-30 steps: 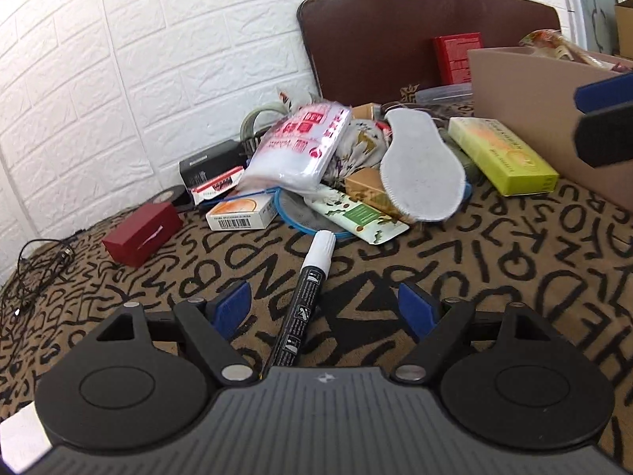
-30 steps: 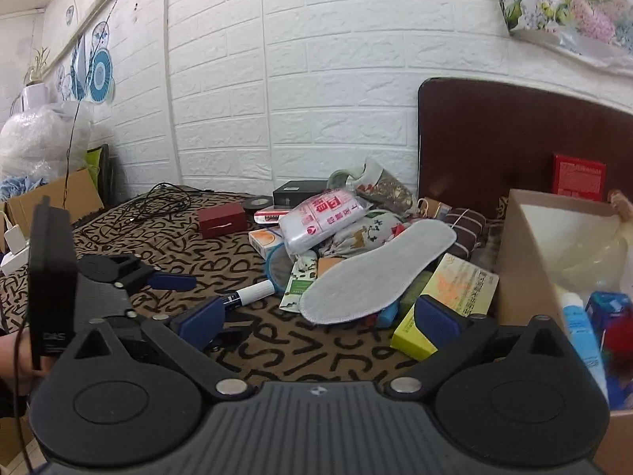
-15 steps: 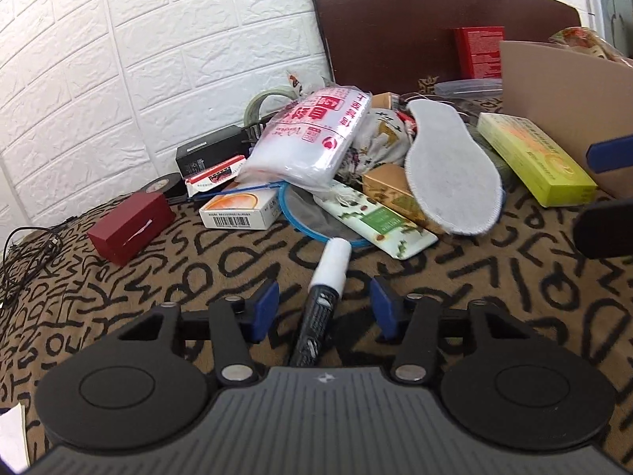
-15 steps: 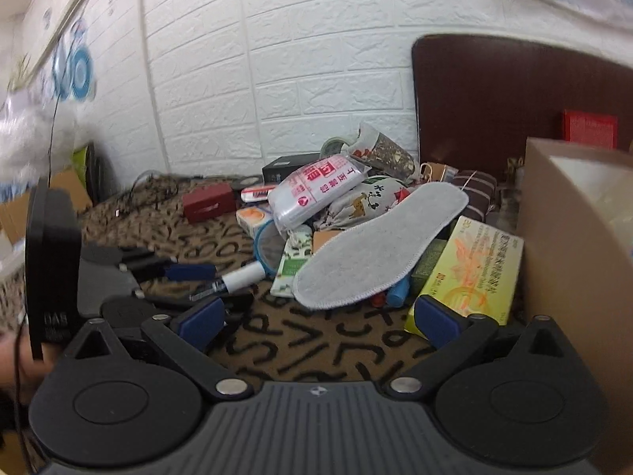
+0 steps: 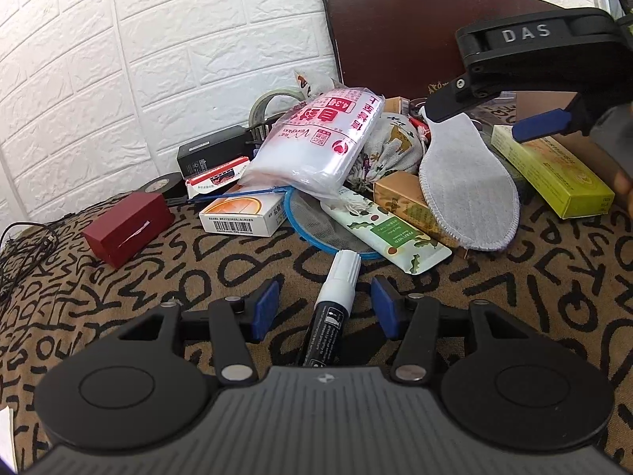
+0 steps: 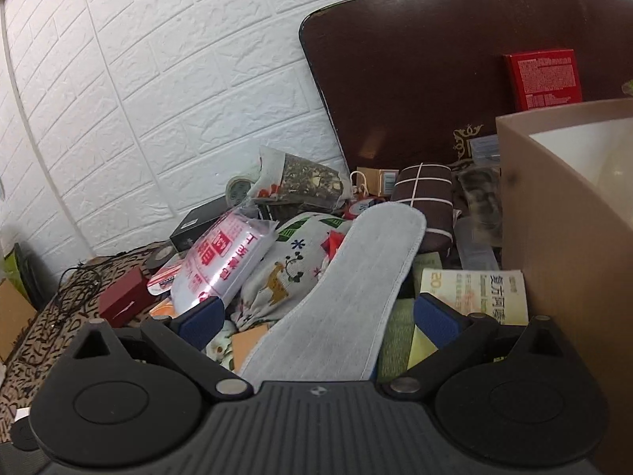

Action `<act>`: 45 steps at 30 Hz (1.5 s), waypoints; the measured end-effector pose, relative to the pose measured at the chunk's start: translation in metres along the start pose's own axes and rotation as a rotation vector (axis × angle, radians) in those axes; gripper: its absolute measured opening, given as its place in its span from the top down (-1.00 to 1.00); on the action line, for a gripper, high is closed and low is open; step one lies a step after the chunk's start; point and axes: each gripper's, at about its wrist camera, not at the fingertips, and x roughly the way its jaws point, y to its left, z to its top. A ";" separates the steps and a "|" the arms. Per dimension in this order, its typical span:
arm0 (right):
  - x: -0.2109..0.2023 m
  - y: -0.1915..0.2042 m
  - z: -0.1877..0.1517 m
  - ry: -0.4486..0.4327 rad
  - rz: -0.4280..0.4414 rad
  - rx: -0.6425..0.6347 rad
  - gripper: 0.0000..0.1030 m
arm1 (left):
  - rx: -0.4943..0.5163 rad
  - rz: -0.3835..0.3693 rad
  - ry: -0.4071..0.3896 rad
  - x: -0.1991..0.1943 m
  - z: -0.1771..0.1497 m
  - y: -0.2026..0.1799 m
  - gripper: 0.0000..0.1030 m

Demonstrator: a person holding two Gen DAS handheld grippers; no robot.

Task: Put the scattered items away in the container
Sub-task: 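Grasp black-white marker with left tool while right tool grasps grey insole, then carry marker with left tool while right tool carries insole into cardboard box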

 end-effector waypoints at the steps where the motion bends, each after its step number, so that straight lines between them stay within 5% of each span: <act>1: 0.002 0.001 0.001 -0.004 -0.005 -0.001 -1.00 | -0.003 0.007 0.001 0.000 0.000 0.000 -0.13; 5: 0.005 0.012 0.003 -0.023 -0.044 -0.026 -1.00 | -0.047 0.039 0.018 0.003 0.002 0.003 -0.42; 12: 0.040 0.026 0.002 0.104 -0.182 -0.077 -1.00 | -0.064 0.112 0.027 0.006 0.005 0.000 -0.43; 15: 0.054 0.037 -0.005 0.096 -0.237 -0.199 -1.00 | -0.072 0.106 0.029 0.006 0.005 0.001 -0.43; 19: 0.056 0.032 -0.006 0.092 -0.152 -0.250 -0.98 | -0.104 0.084 0.033 0.005 0.005 0.005 -0.43; 24: 0.035 0.020 -0.007 0.099 -0.075 -0.277 -0.25 | -0.101 0.084 0.031 0.005 0.004 0.006 -0.43; 39: -0.065 0.044 -0.047 0.061 0.114 -0.457 -0.12 | -0.083 0.102 0.027 0.006 0.003 0.003 -0.43; 42: -0.065 0.041 -0.057 0.093 0.103 -0.461 -0.12 | -0.085 0.079 0.019 0.002 0.004 0.003 -0.19; 45: -0.077 0.038 -0.060 0.088 0.116 -0.442 -0.12 | -0.126 0.043 0.023 -0.005 0.004 0.005 0.40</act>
